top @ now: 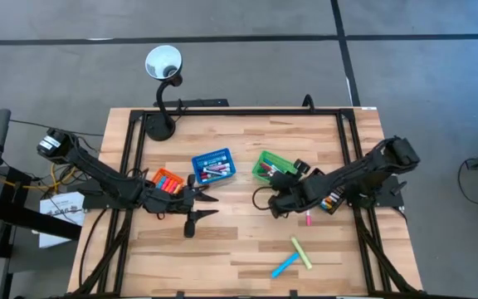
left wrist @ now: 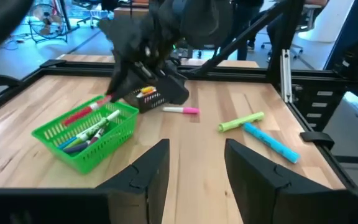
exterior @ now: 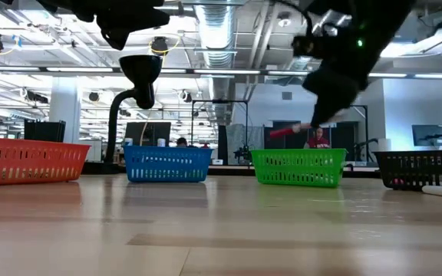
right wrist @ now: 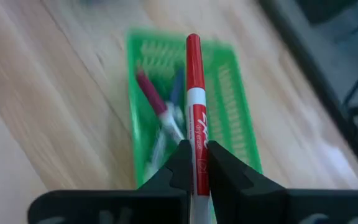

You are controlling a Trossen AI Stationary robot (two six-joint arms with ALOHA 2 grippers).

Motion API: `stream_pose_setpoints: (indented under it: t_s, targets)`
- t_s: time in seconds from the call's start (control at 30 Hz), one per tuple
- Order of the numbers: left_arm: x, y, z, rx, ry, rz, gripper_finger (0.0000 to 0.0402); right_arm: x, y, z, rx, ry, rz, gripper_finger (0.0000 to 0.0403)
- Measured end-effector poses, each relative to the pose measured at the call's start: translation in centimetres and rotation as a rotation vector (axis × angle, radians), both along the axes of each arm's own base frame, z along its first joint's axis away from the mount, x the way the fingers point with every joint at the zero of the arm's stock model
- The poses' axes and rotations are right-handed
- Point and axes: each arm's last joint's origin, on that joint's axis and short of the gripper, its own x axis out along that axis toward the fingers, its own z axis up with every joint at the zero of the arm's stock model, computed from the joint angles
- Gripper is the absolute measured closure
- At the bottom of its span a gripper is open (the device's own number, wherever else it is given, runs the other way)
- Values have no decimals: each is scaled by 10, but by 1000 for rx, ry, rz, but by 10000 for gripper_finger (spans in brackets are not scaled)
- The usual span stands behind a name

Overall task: Pick & Place Markers
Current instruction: Put the large red marker pen into the green basket

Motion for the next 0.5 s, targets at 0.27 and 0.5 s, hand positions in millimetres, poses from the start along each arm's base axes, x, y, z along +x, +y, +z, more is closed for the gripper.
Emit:
stream_pose_setpoints:
  t_s: [0.27, 0.5]
  targets:
    - [5, 10, 0, -3, -6, 43, 252, 8, -12, -20, 64, 44, -43, 356]
    - [6, 18, -3, 1, 4, 74, 252, 14, -21, -26, 120, 37, -74, 360]
